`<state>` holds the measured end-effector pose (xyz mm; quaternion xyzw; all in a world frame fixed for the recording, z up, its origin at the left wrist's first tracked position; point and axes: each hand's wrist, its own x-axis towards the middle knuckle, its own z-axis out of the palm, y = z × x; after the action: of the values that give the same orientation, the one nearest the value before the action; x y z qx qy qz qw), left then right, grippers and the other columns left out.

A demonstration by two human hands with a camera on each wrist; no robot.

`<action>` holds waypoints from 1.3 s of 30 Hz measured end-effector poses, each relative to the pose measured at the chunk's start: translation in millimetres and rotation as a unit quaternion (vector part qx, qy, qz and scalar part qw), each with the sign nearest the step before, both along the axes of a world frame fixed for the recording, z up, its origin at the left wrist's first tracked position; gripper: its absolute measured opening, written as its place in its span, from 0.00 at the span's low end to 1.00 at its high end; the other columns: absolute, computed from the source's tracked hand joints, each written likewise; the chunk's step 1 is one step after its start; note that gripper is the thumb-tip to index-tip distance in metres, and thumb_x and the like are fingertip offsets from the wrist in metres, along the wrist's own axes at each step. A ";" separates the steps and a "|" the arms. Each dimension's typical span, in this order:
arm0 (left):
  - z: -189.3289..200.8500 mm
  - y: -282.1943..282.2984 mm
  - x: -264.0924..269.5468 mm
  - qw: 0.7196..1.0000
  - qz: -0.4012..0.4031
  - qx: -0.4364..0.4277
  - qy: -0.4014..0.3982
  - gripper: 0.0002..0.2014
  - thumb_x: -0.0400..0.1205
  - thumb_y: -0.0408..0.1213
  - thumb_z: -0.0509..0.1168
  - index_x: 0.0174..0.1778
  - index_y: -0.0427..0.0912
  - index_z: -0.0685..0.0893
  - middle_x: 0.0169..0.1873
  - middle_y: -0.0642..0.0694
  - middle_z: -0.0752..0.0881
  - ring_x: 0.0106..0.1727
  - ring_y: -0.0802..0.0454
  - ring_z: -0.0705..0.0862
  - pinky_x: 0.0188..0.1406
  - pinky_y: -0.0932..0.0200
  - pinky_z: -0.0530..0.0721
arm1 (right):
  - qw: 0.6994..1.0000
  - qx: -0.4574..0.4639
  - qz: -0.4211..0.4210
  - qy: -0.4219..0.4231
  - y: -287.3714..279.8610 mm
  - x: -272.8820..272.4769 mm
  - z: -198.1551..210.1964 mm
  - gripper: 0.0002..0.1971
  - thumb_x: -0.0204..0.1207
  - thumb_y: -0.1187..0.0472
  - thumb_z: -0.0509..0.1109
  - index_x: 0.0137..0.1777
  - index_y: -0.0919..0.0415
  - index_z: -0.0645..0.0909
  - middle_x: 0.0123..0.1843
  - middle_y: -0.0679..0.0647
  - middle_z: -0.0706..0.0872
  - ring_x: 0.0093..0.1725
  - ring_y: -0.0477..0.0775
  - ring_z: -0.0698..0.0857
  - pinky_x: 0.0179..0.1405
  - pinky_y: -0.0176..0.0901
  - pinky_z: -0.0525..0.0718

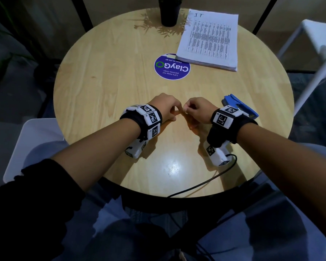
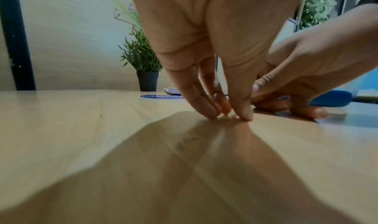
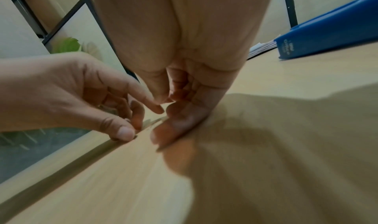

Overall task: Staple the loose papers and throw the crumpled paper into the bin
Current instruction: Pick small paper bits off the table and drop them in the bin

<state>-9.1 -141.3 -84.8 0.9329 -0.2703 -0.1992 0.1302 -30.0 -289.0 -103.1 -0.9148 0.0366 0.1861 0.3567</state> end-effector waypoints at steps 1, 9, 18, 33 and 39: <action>0.3 -1.0 2.1 1.000 -0.011 0.004 -0.004 0.19 0.78 0.38 0.70 0.65 0.48 0.83 0.56 0.44 0.87 0.57 0.45 0.83 0.55 0.55 0.78 | 1.000 0.007 -0.005 0.002 -0.6 -0.6 0.3 0.07 0.83 0.60 0.60 0.49 0.60 0.78 0.35 0.49 0.80 0.39 0.53 0.83 0.48 0.45 0.84; -2.3 -5.5 11.8 0.999 -0.031 -0.006 -0.023 0.13 0.78 0.37 0.70 0.58 0.45 0.87 0.56 0.42 0.87 0.57 0.45 0.82 0.53 0.58 0.75 | 0.994 0.086 -0.058 0.022 -10.9 -5.3 3.7 0.08 0.85 0.60 0.57 0.51 0.63 0.76 0.32 0.50 0.83 0.23 0.47 0.85 0.22 0.29 0.82; 0.0 -13.4 19.8 0.993 -0.104 0.047 -0.025 0.11 0.81 0.34 0.65 0.57 0.39 0.86 0.56 0.41 0.84 0.60 0.43 0.80 0.54 0.58 0.74 | 0.985 0.139 -0.088 0.045 -13.4 -5.7 -0.2 0.07 0.85 0.60 0.58 0.51 0.62 0.75 0.32 0.56 0.83 0.19 0.47 0.85 0.21 0.34 0.83; 1.2 -14.6 -4.7 0.927 -0.276 0.203 -0.154 0.15 0.84 0.35 0.57 0.62 0.30 0.78 0.49 0.37 0.80 0.40 0.44 0.78 0.45 0.51 0.85 | 0.982 0.152 -0.106 0.023 -10.3 -10.6 -0.3 0.07 0.85 0.62 0.57 0.50 0.63 0.75 0.32 0.56 0.81 0.20 0.49 0.83 0.19 0.32 0.83; -10.5 -13.9 -10.1 0.934 -0.236 0.188 -0.191 0.14 0.85 0.37 0.54 0.59 0.32 0.77 0.42 0.39 0.73 0.34 0.46 0.76 0.32 0.55 0.77 | 0.978 0.167 -0.123 0.019 -9.6 -9.3 -3.2 0.06 0.85 0.63 0.58 0.49 0.63 0.75 0.30 0.56 0.80 0.17 0.46 0.82 0.19 0.34 0.83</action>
<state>-19.2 -155.2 -95.3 0.8699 -0.4603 -0.0899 -0.1525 -39.3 -298.6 -106.3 -0.8275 0.1237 0.1613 0.5234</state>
